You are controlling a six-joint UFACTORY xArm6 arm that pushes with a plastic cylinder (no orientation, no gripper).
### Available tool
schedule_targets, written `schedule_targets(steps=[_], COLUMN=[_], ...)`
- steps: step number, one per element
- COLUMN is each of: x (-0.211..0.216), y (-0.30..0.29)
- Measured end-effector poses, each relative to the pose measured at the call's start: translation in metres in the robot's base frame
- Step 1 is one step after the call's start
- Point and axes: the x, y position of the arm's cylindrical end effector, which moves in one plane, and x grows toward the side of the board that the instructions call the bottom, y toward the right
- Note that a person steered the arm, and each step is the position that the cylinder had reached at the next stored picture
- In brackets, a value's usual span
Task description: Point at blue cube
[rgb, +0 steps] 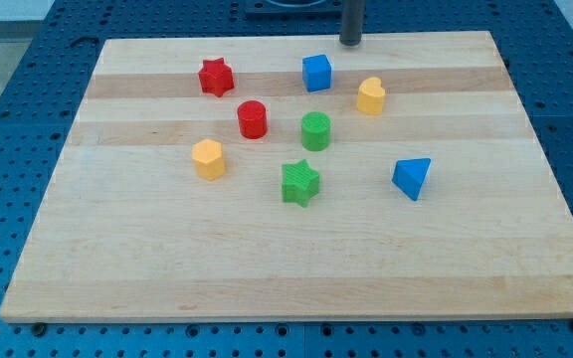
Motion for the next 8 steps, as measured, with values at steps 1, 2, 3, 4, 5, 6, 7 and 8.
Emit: schedule_targets(steps=[1,2,3,4,5,6,7,8], x=[0.015,0.036,0.034,0.014,0.022,0.025,0.025,0.028], y=[0.0,-0.011,-0.02,-0.027,-0.052,-0.064,-0.064,-0.072])
